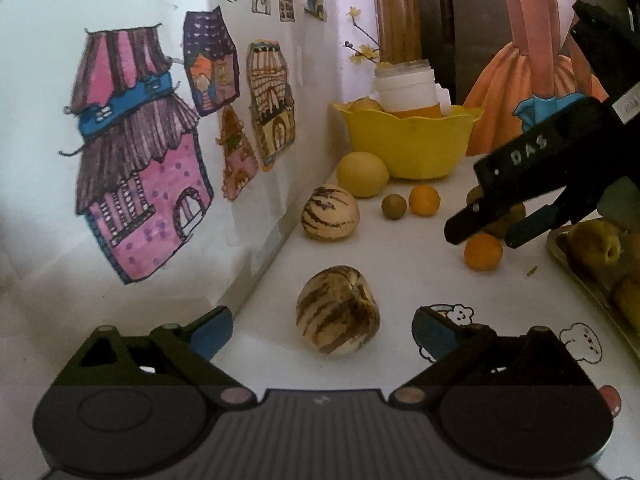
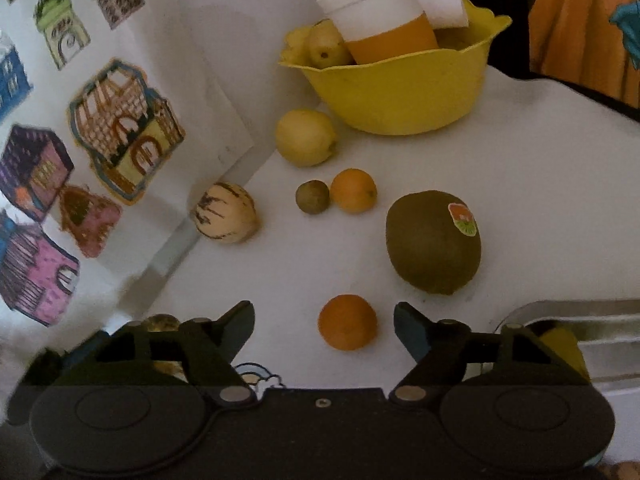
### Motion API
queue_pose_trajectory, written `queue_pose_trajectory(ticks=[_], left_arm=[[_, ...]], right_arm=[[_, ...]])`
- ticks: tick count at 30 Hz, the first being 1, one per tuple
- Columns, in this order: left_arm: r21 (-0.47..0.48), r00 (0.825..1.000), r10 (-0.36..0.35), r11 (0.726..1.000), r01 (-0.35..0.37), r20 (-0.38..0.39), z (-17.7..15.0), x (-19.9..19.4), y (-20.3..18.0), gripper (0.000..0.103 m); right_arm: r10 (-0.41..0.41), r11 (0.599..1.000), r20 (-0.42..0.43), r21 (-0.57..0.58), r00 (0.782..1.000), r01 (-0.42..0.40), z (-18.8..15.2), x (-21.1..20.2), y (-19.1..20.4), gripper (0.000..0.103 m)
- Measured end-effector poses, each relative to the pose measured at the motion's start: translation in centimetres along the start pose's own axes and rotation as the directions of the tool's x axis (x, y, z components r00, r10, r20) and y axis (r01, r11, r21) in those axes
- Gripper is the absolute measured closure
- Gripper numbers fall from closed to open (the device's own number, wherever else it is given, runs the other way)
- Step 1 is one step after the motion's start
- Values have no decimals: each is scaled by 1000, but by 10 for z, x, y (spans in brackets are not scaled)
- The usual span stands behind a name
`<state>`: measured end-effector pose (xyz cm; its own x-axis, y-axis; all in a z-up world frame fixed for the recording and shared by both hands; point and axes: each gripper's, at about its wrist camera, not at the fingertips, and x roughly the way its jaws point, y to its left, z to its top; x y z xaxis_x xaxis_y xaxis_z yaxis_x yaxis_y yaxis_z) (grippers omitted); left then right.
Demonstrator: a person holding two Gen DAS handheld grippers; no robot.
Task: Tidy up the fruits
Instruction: 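Grasp the cream striped fruit with the left tool while the right tool grasps an orange, then carry the striped fruit and the orange over the metal tray with both tools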
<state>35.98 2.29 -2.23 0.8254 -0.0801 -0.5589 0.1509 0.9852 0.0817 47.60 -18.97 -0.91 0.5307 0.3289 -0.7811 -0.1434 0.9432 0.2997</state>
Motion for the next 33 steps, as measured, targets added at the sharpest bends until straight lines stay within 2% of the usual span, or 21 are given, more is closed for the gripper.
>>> queue_pose_trajectory(ticks=[4,11,14,16,20,22,33], left_arm=[[7,1000,-1,1000,1,-8,0,6,-1,10],[-6,1000,-18,1000,18,-21,3,13,0,20],[-13,999,-16,1000,16,-40,4,16,-1,27],[-8,998,1,1000,-1,-58,4,19,-3,38],[-10,998,9,1000,-9,-58,5,20,-4,43],[-7,998,7,1000,-8,-56,5,21,-5,49],[-21,997,-11,1000,10,-73,4,13,-7,51]], right_arm=[[-7,1000,-12,-10,1000,7,-2,6,2,36],[-16,999,-8,-49,1000,16,-6,12,7,43],[-22,998,-3,-53,1000,21,-6,12,6,52],[-27,997,1,-67,1000,27,-7,12,6,56],[-42,994,8,-104,999,42,-8,12,8,62],[-45,993,10,-108,999,45,-9,11,7,65],[1,996,-11,-93,1000,-2,-17,4,5,68]])
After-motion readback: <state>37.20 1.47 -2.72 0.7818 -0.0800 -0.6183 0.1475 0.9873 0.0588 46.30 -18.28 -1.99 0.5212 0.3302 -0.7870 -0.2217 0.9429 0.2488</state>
